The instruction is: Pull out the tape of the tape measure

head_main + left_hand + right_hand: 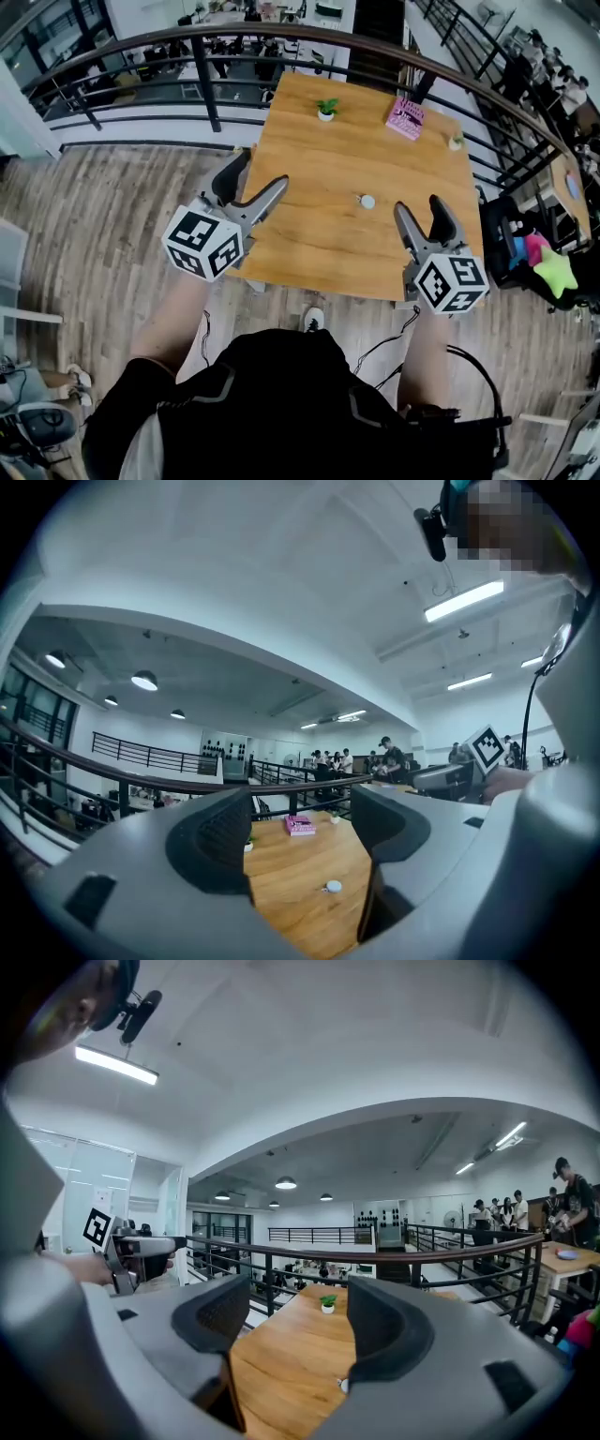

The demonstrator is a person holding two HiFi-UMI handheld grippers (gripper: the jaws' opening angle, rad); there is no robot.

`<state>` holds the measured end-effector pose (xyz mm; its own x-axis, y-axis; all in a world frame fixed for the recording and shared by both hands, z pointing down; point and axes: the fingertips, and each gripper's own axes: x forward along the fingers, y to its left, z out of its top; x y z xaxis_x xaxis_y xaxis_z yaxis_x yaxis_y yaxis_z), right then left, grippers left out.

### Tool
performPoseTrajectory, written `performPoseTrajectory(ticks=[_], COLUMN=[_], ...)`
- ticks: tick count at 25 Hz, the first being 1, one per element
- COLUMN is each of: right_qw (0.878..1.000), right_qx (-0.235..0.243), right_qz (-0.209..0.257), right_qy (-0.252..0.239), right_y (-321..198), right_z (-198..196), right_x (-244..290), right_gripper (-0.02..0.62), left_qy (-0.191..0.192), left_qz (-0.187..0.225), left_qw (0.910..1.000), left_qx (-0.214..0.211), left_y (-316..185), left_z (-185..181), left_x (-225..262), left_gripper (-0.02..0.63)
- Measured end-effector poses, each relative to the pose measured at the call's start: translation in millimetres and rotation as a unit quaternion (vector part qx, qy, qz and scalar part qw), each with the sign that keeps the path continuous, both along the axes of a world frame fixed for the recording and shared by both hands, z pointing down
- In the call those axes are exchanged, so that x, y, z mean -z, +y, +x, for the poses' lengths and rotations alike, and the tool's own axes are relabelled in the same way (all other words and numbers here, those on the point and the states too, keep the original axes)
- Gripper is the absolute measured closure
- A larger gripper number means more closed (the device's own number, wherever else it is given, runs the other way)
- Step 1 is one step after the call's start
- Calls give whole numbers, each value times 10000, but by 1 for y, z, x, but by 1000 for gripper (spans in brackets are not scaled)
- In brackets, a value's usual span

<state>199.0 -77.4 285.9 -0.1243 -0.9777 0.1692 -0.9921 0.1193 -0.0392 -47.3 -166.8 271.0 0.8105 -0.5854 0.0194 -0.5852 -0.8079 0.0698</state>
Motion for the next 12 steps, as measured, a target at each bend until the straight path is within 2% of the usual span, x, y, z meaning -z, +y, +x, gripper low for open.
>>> performPoseTrajectory(ticks=[4,8,12], right_qw=[9996,9988,9975], right_qx=[268,477,697], right_qz=[7,-75,-102], right_qy=[-20,-26,-9], right_y=[-22,-55,-80], right_z=[37,56,73], right_x=[-10,-19,-21], right_gripper=[278,278,278], left_qy=[-300,-90,-335], left_qz=[5,-6,-130], left_qw=[9993,9990,9974], left_qx=[203,444,628], left_y=[-11,-39,-58], left_z=[35,48,62], left_x=[-12,-12,-27], left_gripper=[273,273,273])
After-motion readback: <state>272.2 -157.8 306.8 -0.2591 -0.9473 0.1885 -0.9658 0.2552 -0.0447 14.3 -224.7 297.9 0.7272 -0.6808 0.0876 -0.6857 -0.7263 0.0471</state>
